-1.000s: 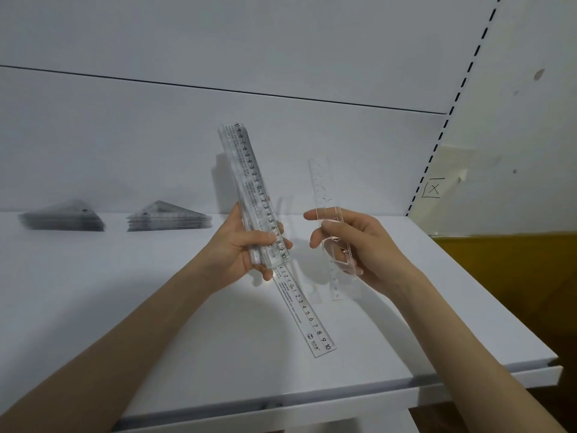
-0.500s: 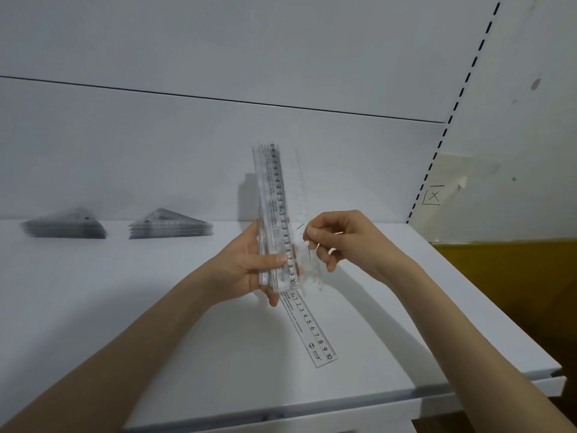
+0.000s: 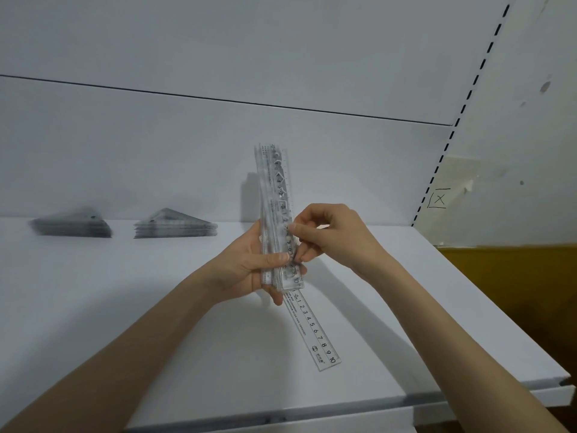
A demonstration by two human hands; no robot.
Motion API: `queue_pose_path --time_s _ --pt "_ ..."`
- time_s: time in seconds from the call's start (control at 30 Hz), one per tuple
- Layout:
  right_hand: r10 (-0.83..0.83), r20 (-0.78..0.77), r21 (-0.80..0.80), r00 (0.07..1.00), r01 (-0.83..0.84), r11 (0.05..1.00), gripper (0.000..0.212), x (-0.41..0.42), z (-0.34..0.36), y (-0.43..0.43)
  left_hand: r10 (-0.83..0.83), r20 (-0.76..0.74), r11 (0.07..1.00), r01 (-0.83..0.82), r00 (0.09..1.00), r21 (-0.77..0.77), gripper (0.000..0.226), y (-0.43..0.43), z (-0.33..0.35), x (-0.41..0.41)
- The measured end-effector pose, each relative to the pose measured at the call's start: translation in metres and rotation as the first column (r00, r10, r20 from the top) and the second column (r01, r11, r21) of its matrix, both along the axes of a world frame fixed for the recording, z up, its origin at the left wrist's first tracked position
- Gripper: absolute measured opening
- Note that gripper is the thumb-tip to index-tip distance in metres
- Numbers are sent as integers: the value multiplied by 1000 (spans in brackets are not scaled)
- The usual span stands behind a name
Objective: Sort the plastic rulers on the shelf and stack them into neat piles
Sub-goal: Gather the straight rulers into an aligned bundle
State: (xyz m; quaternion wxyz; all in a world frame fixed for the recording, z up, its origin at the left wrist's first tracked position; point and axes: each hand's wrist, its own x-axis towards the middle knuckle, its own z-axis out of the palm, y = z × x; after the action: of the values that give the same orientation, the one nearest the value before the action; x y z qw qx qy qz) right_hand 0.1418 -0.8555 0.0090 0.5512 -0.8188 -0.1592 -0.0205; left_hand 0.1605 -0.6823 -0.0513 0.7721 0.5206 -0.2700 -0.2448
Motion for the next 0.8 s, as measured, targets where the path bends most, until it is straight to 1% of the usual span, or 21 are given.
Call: queue_pose_path --time_s 0.07,0.13,0.2,0.23,0.3,0.37,0.4,0.47,0.53,0.6,0.7,0.8 --pt "3 5 -25 1000 -3 1000 19 -1 0 2 18 18 1000 -19 1000 18 65 0 0 0" --pt "-14 10 -51 1000 15 999 21 -1 -3 2 61 23 998 -62 998 28 64 -1 1 1" --pt "-87 47 -134 995 93 987 24 1 -8 0 157 0 987 -157 988 24 67 -3 2 2" --pt "-126 66 -206 990 137 969 25 3 -12 -3 212 -12 977 -212 977 16 68 -3 2 3" --pt "-147 60 -434 987 159 887 28 2 -21 -7 306 -27 952 -306 952 -5 69 -2 2 6" --pt "-143 2 -652 990 109 750 35 -1 -32 -7 379 -34 925 -380 925 -23 66 -1 2 8" --pt "-156 -23 -718 987 92 689 39 -5 -35 -3 407 -33 913 -407 913 -28 62 0 3 9" --pt "-176 -12 -798 984 97 595 46 -12 -37 5 441 -31 896 -442 897 -36 54 2 3 10" --pt "-168 17 -835 986 107 540 50 -14 -35 12 452 -30 890 -453 892 -47 51 2 2 10" --pt "-174 14 -834 985 107 541 44 -14 -35 15 455 -35 888 -457 890 -54 53 3 2 9" --pt "-213 -49 -813 976 85 576 39 -10 -38 15 454 -36 889 -455 890 -52 56 2 3 8" --pt "-225 -132 -765 965 45 642 44 -3 -44 8 433 -39 900 -434 901 -47 59 1 4 7"
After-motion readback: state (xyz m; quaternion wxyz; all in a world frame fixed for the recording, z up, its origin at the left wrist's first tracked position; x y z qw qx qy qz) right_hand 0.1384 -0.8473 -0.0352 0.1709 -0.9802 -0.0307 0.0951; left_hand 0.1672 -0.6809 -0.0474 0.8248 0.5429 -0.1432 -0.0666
